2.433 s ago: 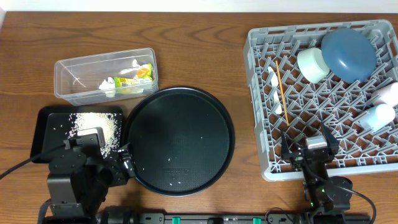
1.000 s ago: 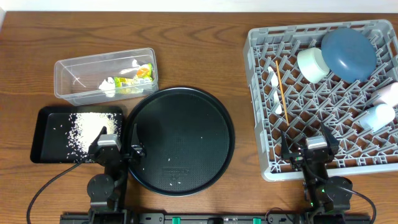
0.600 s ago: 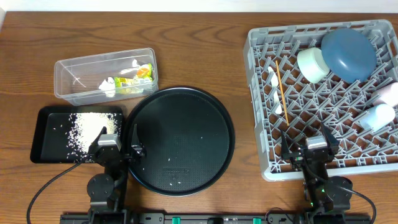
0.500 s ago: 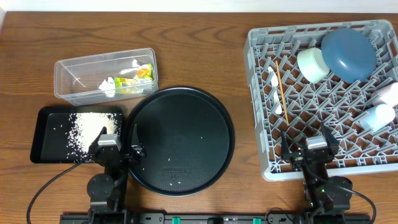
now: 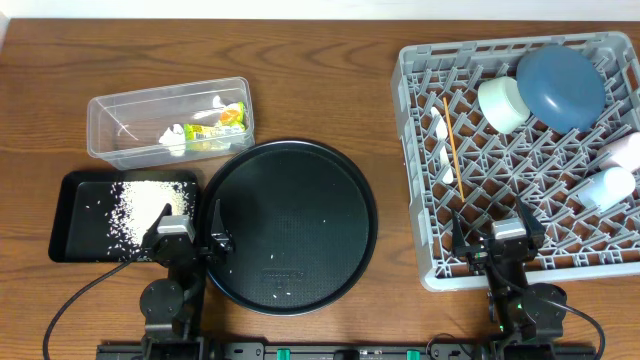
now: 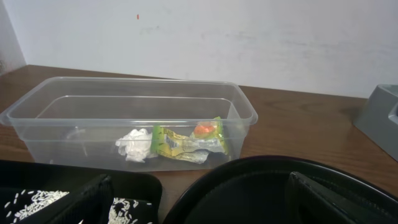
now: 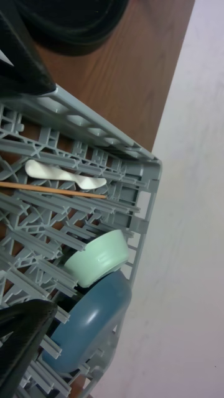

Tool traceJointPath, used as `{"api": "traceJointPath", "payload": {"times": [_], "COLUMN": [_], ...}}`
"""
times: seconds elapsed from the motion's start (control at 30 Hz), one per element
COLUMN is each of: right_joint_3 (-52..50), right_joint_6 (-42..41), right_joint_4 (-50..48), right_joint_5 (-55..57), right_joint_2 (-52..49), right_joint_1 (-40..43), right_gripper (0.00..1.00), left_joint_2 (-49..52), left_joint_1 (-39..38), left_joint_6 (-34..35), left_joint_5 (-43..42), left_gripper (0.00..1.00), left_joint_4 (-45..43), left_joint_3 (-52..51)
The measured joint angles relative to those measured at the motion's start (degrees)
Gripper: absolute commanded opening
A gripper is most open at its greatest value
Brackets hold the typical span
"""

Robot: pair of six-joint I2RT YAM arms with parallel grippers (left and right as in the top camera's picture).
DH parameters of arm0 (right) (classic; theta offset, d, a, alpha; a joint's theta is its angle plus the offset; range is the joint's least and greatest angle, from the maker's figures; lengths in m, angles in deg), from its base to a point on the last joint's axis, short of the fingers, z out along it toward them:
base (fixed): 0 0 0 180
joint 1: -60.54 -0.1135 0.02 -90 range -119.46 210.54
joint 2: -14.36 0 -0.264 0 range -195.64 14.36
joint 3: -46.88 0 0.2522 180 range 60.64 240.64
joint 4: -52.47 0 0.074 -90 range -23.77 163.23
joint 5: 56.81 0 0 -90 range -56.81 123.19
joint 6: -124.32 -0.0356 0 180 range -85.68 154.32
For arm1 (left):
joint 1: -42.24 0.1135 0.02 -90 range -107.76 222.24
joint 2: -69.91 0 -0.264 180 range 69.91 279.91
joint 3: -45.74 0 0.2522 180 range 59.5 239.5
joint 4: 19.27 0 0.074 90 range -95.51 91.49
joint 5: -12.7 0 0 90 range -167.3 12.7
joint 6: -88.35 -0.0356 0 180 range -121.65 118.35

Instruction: Sort waste into correct bins and load items into the dishwasher rack

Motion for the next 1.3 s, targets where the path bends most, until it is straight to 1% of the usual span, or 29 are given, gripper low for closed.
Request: {"api": "traceJointPath", "payload": {"times": [0.17, 0.4, 0.53, 0.83, 1.3], "right_joint_3": [0.0, 0.0, 0.0, 0.0, 0.0], "right_joint_6": [-0.4, -8.1, -10.3, -11.9, -12.2], "right_joint_4": [0.0, 0.2, 0.2, 0.0, 0.0], "right_joint_5": [1.4, 6.1, 7.1, 8.8, 9.8], "right_joint_2": [0.0, 0.0, 0.0, 0.0, 0.0], "right_joint_1": [0.0, 0.0, 0.0, 0.0, 0.0], "right_gripper": [0.99, 0.99, 0.99, 0.99, 0.99], "left_joint_2": [0.0, 0.0, 0.0, 0.0, 0.0], "left_joint_1": [0.0, 0.0, 0.0, 0.0, 0.0], "left_joint_6": [0.0, 0.0, 0.0, 0.0, 0.0], "left_joint_5": [0.0, 0.0, 0.0, 0.0, 0.0], "left_gripper": [0.89, 0.89, 0.89, 0.89, 0.89], "left_joint_4": [0.0, 0.0, 0.0, 0.0, 0.0], "left_joint_3": [0.0, 0.0, 0.0, 0.0, 0.0]}}
